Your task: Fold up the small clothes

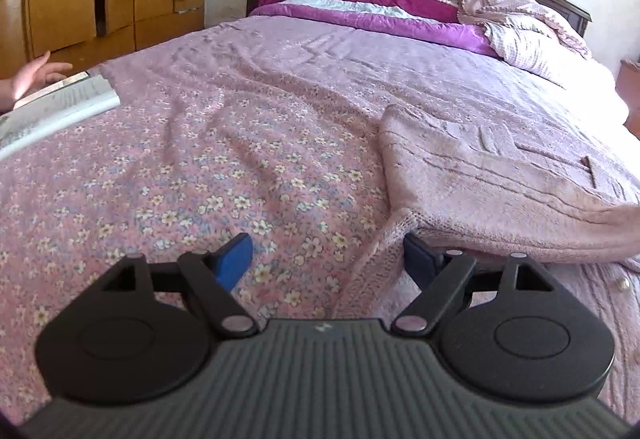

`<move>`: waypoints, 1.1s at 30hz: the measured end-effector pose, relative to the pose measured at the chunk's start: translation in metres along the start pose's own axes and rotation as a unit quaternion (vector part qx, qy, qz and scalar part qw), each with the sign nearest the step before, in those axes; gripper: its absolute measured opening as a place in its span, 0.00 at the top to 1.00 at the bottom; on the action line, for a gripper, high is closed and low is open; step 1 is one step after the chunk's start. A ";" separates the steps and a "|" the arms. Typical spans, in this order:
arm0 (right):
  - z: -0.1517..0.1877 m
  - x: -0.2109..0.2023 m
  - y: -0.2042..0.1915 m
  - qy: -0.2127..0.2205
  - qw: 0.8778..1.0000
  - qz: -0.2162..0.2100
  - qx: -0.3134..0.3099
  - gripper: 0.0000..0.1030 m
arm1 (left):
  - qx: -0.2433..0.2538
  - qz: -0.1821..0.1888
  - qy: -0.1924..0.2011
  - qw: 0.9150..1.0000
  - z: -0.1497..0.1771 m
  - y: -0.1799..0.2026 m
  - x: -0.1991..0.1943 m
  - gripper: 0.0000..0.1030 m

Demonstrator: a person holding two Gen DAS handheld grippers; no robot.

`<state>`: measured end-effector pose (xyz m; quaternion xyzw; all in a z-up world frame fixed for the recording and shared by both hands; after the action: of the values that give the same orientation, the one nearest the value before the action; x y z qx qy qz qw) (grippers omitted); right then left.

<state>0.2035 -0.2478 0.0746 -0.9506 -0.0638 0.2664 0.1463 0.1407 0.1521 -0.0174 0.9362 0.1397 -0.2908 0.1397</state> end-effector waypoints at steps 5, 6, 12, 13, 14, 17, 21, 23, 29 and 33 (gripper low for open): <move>0.051 0.002 0.052 -0.032 0.996 0.048 0.062 0.90 | 0.000 -0.002 0.010 1.000 0.000 0.004 -0.019 0.22; 0.061 0.001 0.056 -0.030 0.996 0.056 0.070 0.87 | 0.003 -0.004 0.017 1.000 -0.003 0.006 -0.023 0.22; 0.062 -0.026 0.057 0.015 0.995 0.068 0.070 0.84 | 0.014 0.026 0.026 0.999 -0.020 0.023 -0.030 0.22; 0.059 -0.030 0.052 0.027 0.996 0.072 0.052 0.84 | 0.018 0.028 0.023 0.999 -0.020 0.028 -0.028 0.22; 0.057 -0.034 0.045 0.039 0.996 0.075 0.035 0.84 | 0.021 0.032 0.020 0.999 -0.020 0.033 -0.026 0.22; 0.041 -0.035 0.020 0.053 0.997 0.054 -0.010 0.76 | 0.029 0.049 0.014 0.998 -0.019 0.048 -0.018 0.22; 0.043 -0.018 -0.005 0.039 0.997 0.030 -0.062 0.59 | 0.048 0.063 -0.004 0.997 -0.012 0.064 -0.001 0.22; 0.051 -0.004 -0.002 0.018 0.996 0.051 -0.070 0.58 | 0.052 0.053 -0.023 0.997 -0.006 0.065 0.013 0.22; 0.074 0.015 0.029 -0.003 0.997 0.065 -0.043 0.58 | 0.056 0.040 -0.033 0.997 0.002 0.059 0.023 0.20; 0.069 -0.004 0.026 0.000 0.998 0.061 -0.032 0.53 | 0.060 0.040 -0.032 0.997 0.001 0.056 0.011 0.22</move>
<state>0.1653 -0.2569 0.0124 -0.9569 -0.0145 0.2725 0.0990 0.1687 0.1023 -0.0143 0.9378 0.0800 -0.3230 0.0987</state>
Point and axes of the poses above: each gripper's, at about its wrist camera, not at the fingertips, and x roughly the way its jaws point, y to its right, z to its underside, the point moved 6 cm from there along x, roughly the way its jaws point, and after that the axes turned 5 degrees about -x, right-handed, at the moved point
